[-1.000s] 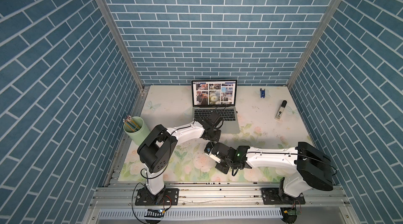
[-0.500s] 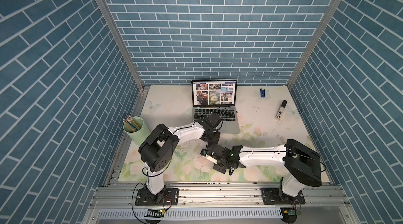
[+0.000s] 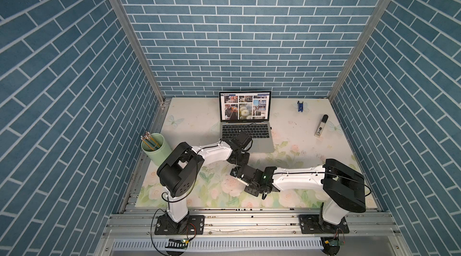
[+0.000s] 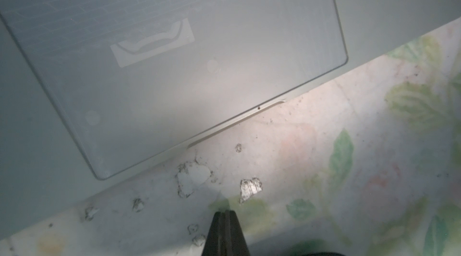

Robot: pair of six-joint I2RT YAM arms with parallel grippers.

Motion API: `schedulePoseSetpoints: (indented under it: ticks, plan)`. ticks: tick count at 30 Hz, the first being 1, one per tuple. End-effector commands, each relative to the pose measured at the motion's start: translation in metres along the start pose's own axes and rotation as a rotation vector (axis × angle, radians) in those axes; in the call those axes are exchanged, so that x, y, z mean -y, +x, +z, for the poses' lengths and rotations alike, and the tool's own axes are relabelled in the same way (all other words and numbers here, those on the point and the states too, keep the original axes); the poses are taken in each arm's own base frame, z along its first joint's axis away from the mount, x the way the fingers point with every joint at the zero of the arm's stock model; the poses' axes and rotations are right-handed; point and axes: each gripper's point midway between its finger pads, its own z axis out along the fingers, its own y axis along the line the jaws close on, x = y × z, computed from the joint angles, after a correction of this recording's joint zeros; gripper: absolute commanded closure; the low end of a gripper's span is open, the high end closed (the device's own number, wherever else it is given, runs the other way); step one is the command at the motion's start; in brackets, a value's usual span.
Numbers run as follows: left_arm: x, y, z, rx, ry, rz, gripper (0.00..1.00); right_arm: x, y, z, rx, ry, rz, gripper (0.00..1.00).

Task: Remove the wireless mouse receiver from the laptop
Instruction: Adjust the mouse at the center of the board.

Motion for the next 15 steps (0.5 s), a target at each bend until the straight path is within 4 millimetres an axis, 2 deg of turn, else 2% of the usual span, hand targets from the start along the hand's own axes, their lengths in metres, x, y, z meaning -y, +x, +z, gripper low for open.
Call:
schedulePoseSetpoints:
  ticks: [1,9,15]
  plan:
    - [-0.003,0.003,-0.005,-0.005,-0.008,0.005,1.00,0.003,0.010,0.005,-0.036,0.028,0.000,1.00]
    - [-0.011,0.000,-0.006,0.008,-0.044,-0.007,1.00,0.001,0.013,-0.003,-0.024,0.012,0.013,1.00]
    - [-0.037,-0.028,-0.027,0.117,-0.138,-0.113,0.98,-0.002,0.021,-0.030,0.009,-0.039,0.054,1.00]
